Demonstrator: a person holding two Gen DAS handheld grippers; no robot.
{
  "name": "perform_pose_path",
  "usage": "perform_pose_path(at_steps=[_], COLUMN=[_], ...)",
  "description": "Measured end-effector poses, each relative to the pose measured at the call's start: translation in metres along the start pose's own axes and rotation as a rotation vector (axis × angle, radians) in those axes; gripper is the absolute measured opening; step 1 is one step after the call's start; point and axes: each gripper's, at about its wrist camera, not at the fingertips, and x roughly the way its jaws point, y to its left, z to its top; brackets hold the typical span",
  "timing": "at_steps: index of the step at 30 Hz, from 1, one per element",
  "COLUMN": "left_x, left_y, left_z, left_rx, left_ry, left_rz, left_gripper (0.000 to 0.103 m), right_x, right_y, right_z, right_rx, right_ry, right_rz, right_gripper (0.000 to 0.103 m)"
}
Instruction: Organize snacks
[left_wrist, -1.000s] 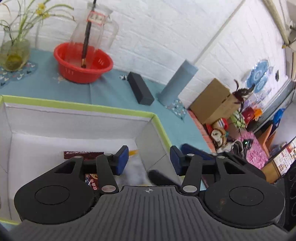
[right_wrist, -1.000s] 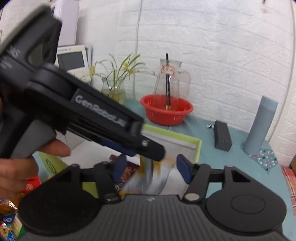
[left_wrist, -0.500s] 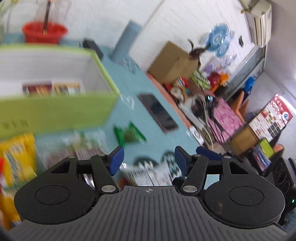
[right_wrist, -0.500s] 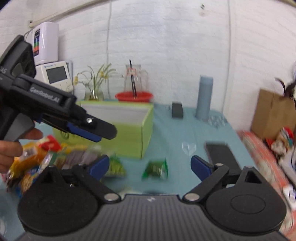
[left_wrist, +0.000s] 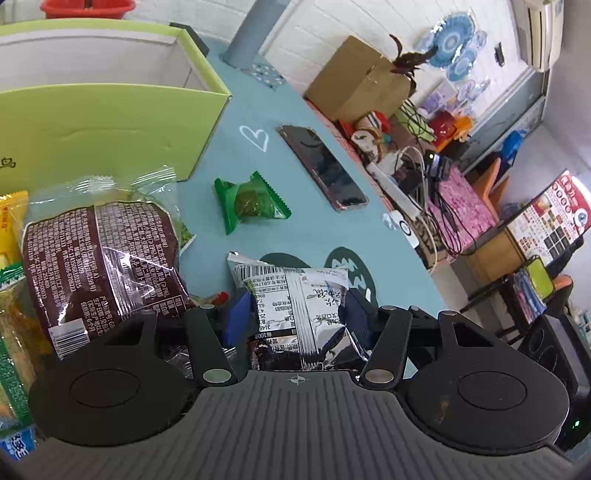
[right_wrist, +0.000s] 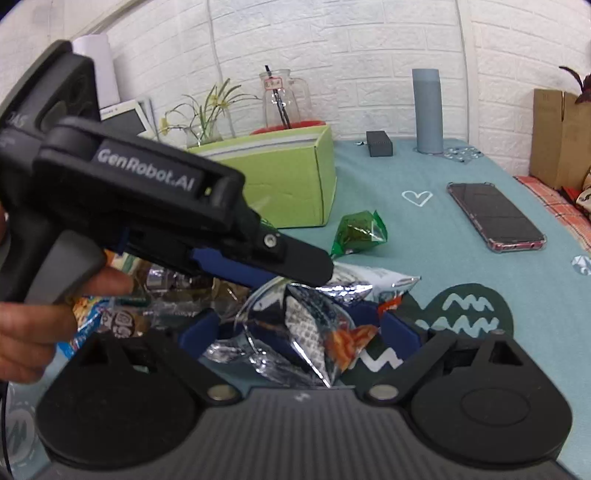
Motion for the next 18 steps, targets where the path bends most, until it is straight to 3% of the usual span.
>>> perform_pose_path(at_steps=[7, 15, 18], left_x=[-0.013, -0.076, -0.093], left_y=[-0.004, -0.002, 0.013], left_z=[-0.014, -0.086, -0.094], left_rx=[-0.001, -0.06, -0.116], left_ry=[0.011, -0.054, -0.088], left_rz=[-0.009, 0.049, 0.055], left_gripper=[0.032, 0.033, 0.036], right_x=[-0.011, -0.046, -0.04], right_y=[0.015, 0.066, 0.083], right_z=[-0.005, -0.03, -0.032], right_rx=[-0.028, -0.083, -0.113], right_ry=[0.008, -0.006, -0.003], right_rz=[-0.004, 0.093, 0.128], right_gripper=[0.091, 0.095, 0.094])
